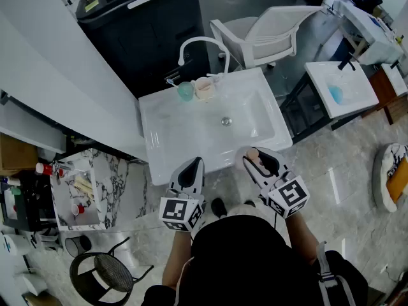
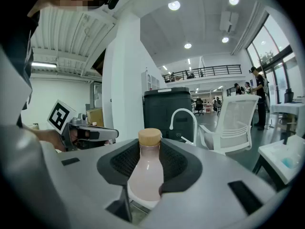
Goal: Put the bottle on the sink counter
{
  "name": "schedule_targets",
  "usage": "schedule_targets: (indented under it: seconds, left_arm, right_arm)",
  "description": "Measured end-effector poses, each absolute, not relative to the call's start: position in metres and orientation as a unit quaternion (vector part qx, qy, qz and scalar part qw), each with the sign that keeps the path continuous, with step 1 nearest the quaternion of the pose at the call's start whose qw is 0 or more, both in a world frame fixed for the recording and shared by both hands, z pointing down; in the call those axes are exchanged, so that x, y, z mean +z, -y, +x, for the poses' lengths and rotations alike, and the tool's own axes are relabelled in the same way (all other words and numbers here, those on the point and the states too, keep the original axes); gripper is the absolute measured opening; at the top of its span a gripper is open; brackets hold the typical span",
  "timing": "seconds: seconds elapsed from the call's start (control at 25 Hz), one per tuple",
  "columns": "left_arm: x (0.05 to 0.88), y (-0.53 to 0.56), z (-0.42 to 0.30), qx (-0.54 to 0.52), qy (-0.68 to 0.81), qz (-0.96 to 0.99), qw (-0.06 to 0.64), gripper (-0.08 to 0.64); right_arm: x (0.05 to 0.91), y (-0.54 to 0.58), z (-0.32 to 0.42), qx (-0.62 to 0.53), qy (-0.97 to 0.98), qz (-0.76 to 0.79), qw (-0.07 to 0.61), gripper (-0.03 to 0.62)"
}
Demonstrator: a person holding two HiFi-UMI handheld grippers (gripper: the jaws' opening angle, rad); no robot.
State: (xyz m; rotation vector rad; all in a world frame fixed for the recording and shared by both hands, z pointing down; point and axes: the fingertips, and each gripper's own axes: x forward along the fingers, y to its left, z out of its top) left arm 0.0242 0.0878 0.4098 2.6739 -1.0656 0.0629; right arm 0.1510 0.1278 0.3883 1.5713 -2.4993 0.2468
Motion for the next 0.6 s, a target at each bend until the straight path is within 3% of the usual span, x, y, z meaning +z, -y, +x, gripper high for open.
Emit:
schedule_targets:
  seconds: [0.6]
  left_arm:
    - [0.404,-0.090,0.038,0.022,0.351,0.928,0.127,0.018]
  right_arm:
    - [0.382,-0.133,0.154,0.092,0.837,0.535,0.067,0.132]
